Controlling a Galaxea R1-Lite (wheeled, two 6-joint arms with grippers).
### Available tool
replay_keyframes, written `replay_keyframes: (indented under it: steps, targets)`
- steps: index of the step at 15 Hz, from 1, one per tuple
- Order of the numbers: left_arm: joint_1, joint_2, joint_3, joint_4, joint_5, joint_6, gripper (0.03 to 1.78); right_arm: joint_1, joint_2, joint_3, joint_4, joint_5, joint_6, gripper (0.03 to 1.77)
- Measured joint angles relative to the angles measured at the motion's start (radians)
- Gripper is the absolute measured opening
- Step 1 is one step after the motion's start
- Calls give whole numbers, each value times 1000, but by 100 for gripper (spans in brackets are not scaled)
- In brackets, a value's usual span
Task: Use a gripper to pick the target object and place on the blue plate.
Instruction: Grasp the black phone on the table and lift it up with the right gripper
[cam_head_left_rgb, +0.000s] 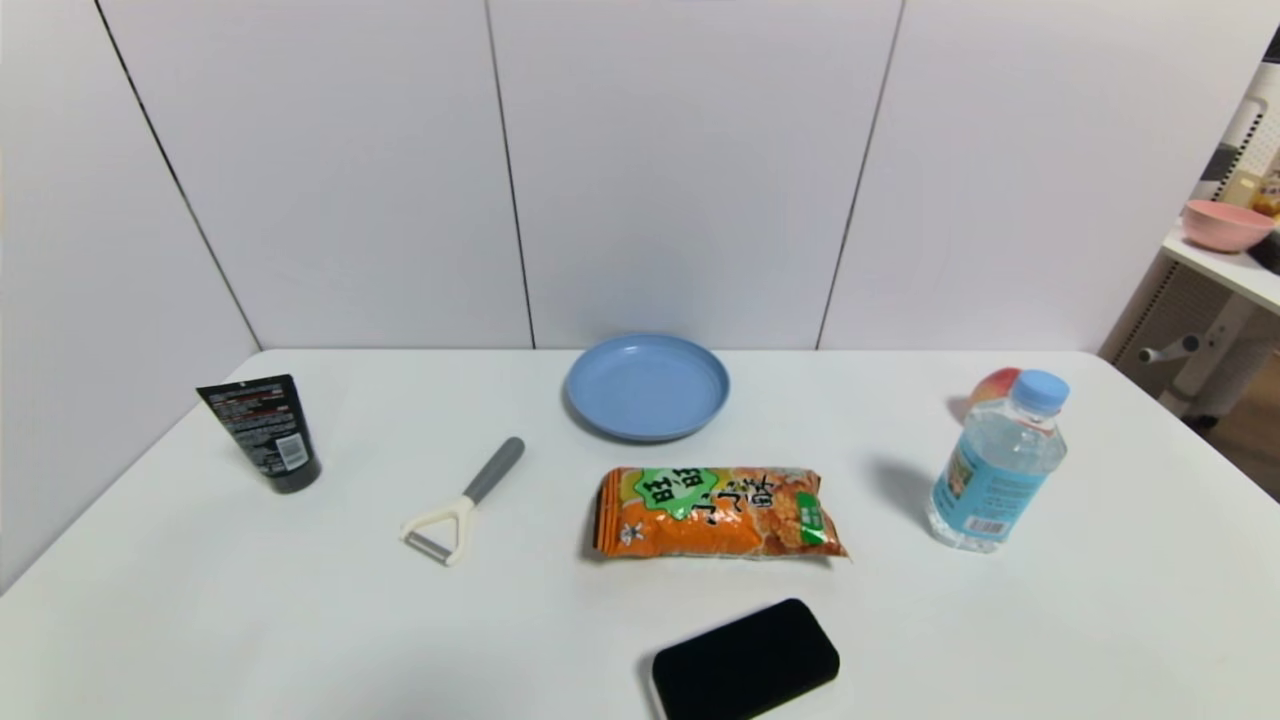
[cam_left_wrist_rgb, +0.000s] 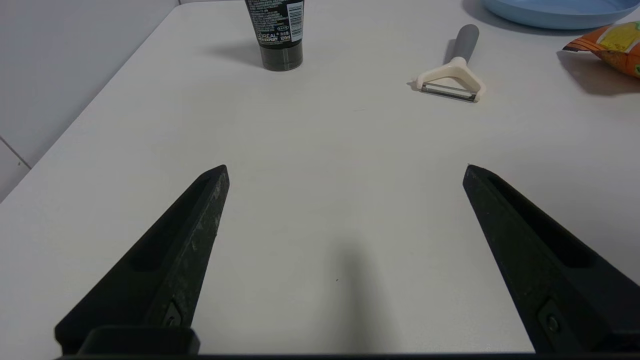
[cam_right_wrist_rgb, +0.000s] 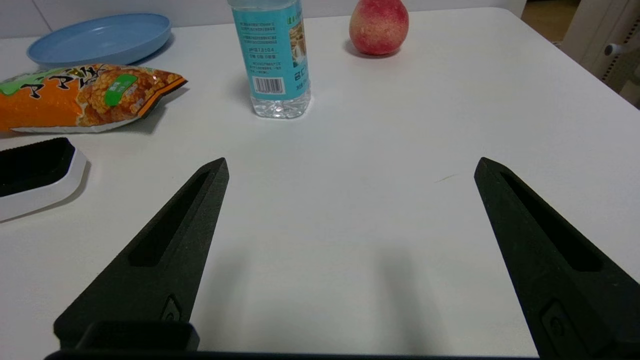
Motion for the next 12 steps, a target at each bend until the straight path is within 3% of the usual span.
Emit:
replay_keyframes:
  steps: [7, 10, 12]
  targets:
    - [0, 0, 0, 0, 0, 0, 169, 0, 6, -4, 19, 0, -3, 170]
    - [0, 0, 0, 0, 0, 0, 169, 0, 60, -100, 29, 19, -21, 170]
    - [0, 0, 0, 0, 0, 0, 169, 4, 139, -240, 31, 26, -31, 170]
